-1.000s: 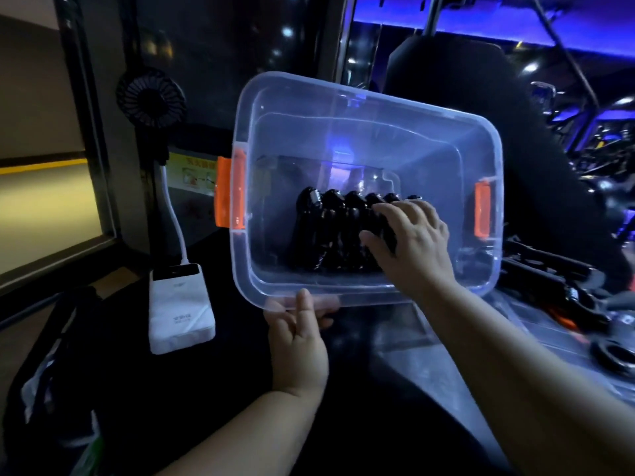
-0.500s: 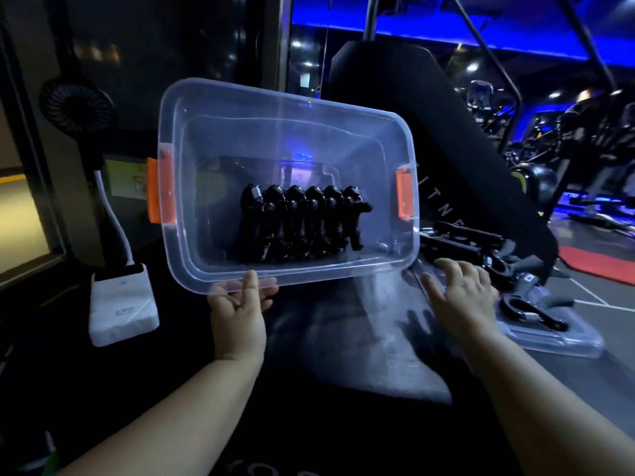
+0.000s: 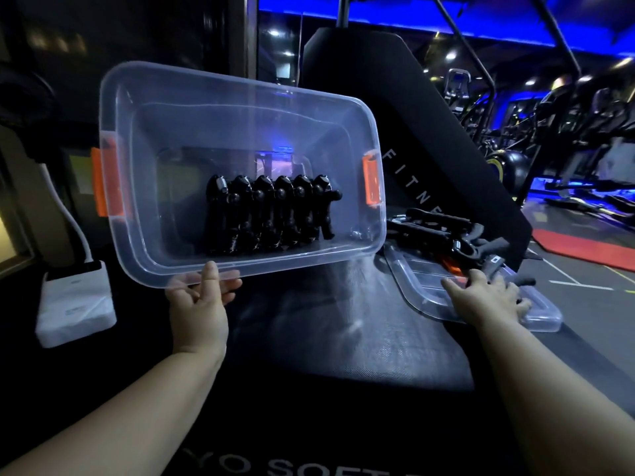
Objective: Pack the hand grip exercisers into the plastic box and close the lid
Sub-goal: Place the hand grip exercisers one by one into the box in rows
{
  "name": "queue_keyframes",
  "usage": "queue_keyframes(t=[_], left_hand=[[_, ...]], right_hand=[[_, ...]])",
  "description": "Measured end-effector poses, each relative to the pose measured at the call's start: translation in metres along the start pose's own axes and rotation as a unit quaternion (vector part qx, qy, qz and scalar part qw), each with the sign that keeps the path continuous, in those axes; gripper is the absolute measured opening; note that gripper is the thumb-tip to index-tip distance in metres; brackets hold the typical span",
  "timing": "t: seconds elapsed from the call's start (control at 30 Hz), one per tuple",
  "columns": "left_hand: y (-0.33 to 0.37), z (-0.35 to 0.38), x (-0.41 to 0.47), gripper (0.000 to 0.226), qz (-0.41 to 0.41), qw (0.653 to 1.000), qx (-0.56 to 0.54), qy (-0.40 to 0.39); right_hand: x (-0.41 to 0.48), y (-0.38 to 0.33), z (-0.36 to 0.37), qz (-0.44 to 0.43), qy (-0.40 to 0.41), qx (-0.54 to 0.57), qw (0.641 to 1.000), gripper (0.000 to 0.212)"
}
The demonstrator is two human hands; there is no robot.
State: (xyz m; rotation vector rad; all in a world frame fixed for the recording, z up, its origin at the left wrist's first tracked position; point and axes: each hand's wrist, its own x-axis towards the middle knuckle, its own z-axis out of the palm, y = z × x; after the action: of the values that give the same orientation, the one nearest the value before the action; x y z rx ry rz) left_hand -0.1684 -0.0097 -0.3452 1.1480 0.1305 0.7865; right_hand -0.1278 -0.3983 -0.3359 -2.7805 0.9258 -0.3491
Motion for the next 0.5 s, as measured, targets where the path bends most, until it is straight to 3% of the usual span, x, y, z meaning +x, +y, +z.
queue_keyframes(t=[0.5], left_hand=[[-0.0068,0.0012,0.0013,0.018,0.005,1.0,0.015,0.01]], right_hand=[[-0.0067,-0.007,-0.0077,-0.038,0.016,0.019,0.999,0.058]])
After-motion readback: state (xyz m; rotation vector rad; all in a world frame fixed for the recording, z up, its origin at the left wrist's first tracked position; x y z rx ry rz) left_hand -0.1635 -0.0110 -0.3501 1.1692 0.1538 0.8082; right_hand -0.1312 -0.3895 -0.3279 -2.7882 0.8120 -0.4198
